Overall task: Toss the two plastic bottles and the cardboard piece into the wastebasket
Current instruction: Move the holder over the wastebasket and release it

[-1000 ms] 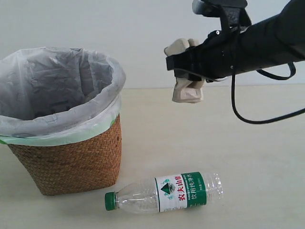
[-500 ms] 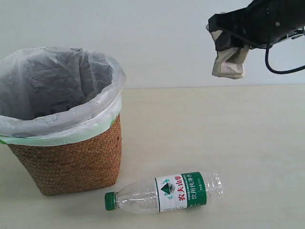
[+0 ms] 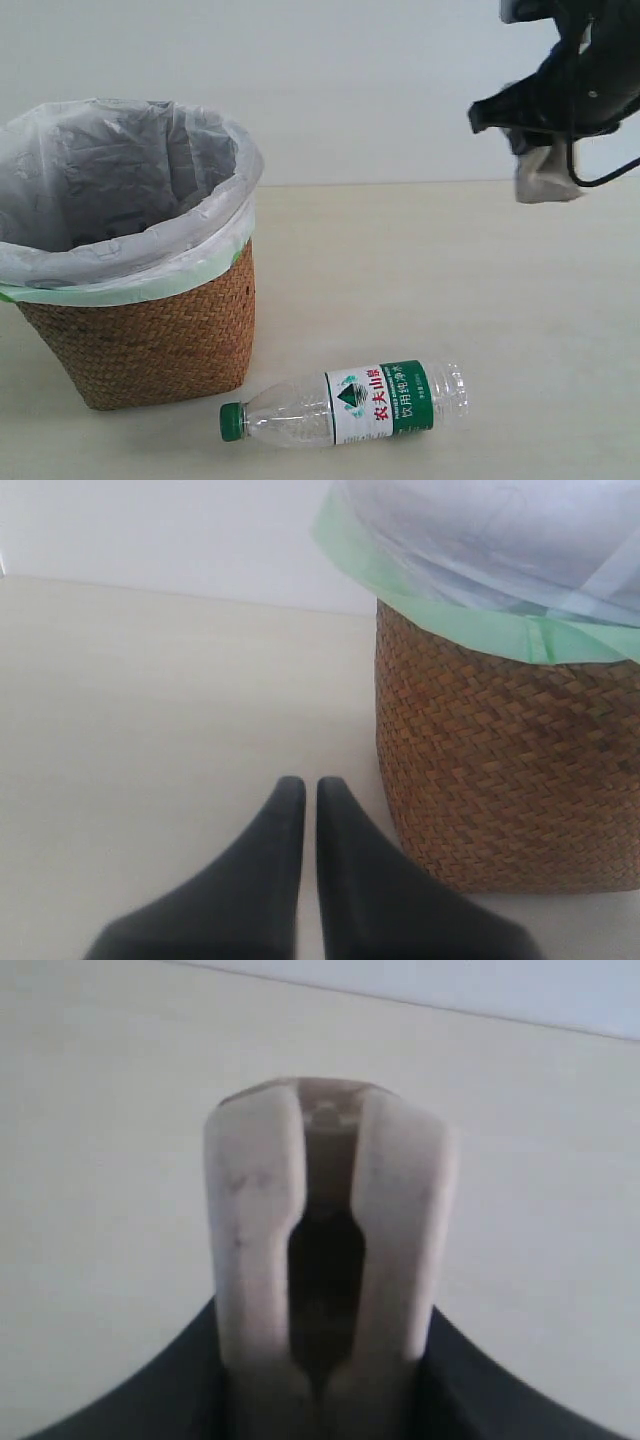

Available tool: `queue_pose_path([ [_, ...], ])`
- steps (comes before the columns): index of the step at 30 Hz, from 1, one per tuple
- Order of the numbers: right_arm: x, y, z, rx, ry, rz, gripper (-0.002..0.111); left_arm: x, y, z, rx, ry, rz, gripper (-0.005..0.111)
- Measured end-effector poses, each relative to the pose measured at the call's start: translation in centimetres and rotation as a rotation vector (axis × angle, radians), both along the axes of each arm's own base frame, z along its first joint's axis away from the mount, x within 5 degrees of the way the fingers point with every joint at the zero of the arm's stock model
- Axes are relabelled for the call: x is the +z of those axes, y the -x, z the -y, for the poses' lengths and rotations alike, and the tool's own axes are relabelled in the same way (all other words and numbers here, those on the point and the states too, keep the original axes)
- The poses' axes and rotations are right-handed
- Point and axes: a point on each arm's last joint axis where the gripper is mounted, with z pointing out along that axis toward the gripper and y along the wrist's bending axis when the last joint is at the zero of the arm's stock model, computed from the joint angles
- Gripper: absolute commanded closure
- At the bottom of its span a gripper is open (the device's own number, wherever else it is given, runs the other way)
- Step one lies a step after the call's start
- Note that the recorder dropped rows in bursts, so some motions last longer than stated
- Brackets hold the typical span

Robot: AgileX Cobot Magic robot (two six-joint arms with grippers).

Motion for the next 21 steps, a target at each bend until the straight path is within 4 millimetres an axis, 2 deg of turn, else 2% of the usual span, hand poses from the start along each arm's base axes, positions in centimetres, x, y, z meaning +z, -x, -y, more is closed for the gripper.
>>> queue_pose_path([
  [3, 0.0, -0.1, 1.8, -0.108, 0.178, 0.001, 0.108, 0.0, 0.0, 0.0, 0.0, 0.0, 0.0, 0.103],
  [5, -0.3, -0.2, 2.2, -0.141, 0.221, -0.008, 0.108, 0.0, 0.0, 0.0, 0.0, 0.0, 0.0, 0.103],
  [7, -0.7, -0.6, 1.9, -0.143, 0.188, -0.004, 0.108, 0.0, 0.0, 0.0, 0.0, 0.0, 0.0, 0.103],
  [9, -1.3, -1.2, 0.6, -0.095, 0.056, 0.015, 0.108, 0.0, 0.0, 0.0, 0.0, 0.0, 0.0, 0.103],
  [10, -1.5, -1.4, -0.5, -0.059, -0.037, 0.017, 0.106, 0.0, 0.0, 0.0, 0.0, 0.0, 0.0, 0.103],
  [12, -1.0, -2.0, -3.9, 0.06, -0.242, 0.027, 0.095, 0.0, 0.0, 0.0, 0.0, 0.0, 0.0, 0.103],
  [13, -0.1, -2.3, -6.0, 0.125, -0.333, 0.035, 0.085, 0.0, 0.0, 0.0, 0.0, 0.0, 0.0, 0.103],
  [16, 3.9, -2.3, -13.0, 0.37, -0.63, 0.059, 0.043, 0.0, 0.0, 0.0, 0.0, 0.0, 0.0, 0.103],
  [17, 5.9, -1.9, -15.6, 0.459, -0.732, 0.074, 0.039, 0.0, 0.0, 0.0, 0.0, 0.0, 0.0, 0.103],
  [18, 7.1, -1.6, -17.1, 0.508, -0.78, 0.086, 0.04, 0.0, 0.0, 0.0, 0.0, 0.0, 0.0, 0.103],
  [20, 9.4, -0.7, -19.5, 0.582, -0.847, 0.097, 0.048, 0.0, 0.0, 0.0, 0.0, 0.0, 0.0, 0.103],
  [21, 10.1, -0.5, -20.0, 0.595, -0.853, 0.098, 0.048, 0.0, 0.0, 0.0, 0.0, 0.0, 0.0, 0.103],
])
